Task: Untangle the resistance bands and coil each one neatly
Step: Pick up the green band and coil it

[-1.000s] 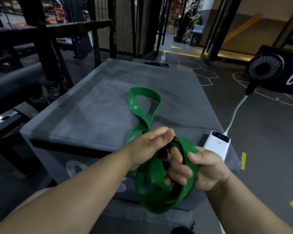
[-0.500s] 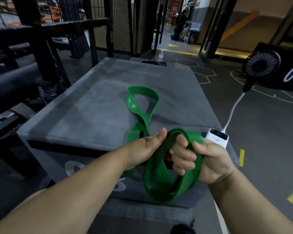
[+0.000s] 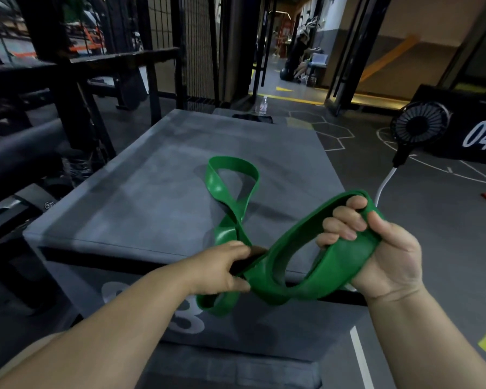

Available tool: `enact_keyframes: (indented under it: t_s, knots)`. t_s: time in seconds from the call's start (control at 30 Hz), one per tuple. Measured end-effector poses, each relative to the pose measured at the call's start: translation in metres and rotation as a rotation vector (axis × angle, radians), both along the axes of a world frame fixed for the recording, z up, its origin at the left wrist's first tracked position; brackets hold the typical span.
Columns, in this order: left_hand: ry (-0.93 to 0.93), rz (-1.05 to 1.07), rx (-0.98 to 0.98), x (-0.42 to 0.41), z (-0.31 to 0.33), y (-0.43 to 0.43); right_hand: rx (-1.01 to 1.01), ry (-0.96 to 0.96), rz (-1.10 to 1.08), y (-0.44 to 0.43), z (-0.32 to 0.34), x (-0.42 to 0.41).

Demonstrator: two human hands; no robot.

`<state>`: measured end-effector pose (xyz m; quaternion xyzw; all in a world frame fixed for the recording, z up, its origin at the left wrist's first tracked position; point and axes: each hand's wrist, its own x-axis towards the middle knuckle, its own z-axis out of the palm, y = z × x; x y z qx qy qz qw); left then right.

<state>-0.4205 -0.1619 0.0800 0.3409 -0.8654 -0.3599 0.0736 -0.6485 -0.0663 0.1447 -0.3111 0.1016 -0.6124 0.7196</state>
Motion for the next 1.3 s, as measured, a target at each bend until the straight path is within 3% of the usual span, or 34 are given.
enact_keyframes:
  t_s: [0.3, 0.57, 0.8, 0.9, 1.0, 1.1, 1.2, 1.3]
  knots:
    - [0.16, 0.218, -0.091, -0.007, 0.007, 0.011, -0.007, -0.008, -0.174, -0.001, 0.005, -0.025]
    - [0.181, 0.088, -0.073, -0.01, 0.019, 0.028, -0.126, 0.185, -0.383, -0.003, -0.002, -0.023]
    - [0.31, 0.105, 0.187, -0.011, 0.023, 0.029, -0.101, 0.219, -0.452, -0.009, -0.004, -0.012]
    - [0.233, 0.098, 0.148, -0.008, 0.027, 0.03, -0.046, 0.196, -0.511, -0.008, 0.0, -0.007]
    - [0.006, 0.039, 0.039, -0.002, 0.027, 0.029, 0.016, 0.112, -0.574, -0.006, 0.005, -0.008]
    - [-0.139, 0.161, -0.089, 0.002, 0.022, 0.021, 0.104, 0.03, -0.65, -0.006, 0.008, -0.013]
    - [-0.108, 0.209, -0.203, 0.003, 0.025, 0.02, 0.138, 0.016, -0.701, -0.008, 0.009, -0.016]
    - [-0.041, 0.191, -0.184, 0.0, 0.029, 0.024, 0.161, 0.113, -0.728, -0.008, 0.005, -0.014]
